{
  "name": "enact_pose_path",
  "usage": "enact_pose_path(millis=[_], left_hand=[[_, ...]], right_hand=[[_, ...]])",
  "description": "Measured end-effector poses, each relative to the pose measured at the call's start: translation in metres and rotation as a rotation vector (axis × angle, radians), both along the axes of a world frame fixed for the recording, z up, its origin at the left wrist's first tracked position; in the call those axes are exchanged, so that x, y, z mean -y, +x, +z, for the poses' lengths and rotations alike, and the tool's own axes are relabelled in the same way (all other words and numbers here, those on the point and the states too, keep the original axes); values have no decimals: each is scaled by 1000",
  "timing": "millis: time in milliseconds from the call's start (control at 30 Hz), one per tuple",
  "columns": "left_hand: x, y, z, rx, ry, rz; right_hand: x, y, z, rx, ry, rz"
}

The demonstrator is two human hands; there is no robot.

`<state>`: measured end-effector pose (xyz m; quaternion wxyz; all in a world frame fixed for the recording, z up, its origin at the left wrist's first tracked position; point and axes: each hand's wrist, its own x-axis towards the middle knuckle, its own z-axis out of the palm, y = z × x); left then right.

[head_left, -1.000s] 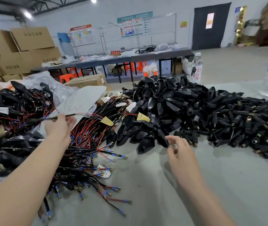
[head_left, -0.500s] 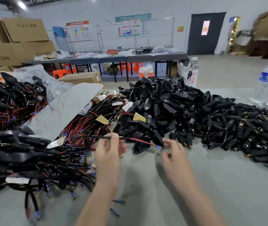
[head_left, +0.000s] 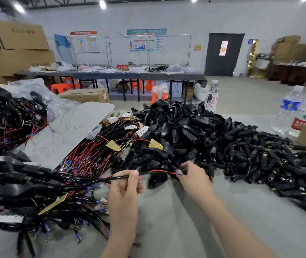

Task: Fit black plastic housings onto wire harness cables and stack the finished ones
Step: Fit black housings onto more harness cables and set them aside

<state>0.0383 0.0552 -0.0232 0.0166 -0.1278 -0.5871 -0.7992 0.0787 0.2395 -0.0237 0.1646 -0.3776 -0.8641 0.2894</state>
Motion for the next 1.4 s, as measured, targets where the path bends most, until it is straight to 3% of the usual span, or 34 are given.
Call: enact_pose_path(millis=[133,200,467,733,933,1167,1400], left_hand=[[-8,8,2,13,18,-87],[-13,18,4,-26,-27,-168],[-24,51,3,-172,-190,-331],[-23,56,6,-252,-288,-322],[-25,50,0,-199,-322,-360],[-26,46,-6,-130,-263,-445],[-24,40,-8,-159,-250,-400]], right_hand=[[-13,43,0,-363,-509,-26],[-17,71,-3,-505,-631,-69],[-23,129,-14,-731,-541,-238],[-24,129,-10,-921,-672,-173],[-27,126,0,-1089,-942,-104],[-30,124,-2,-1147,-1187,-19],[-22,121,-4,-957,-1154,-4]])
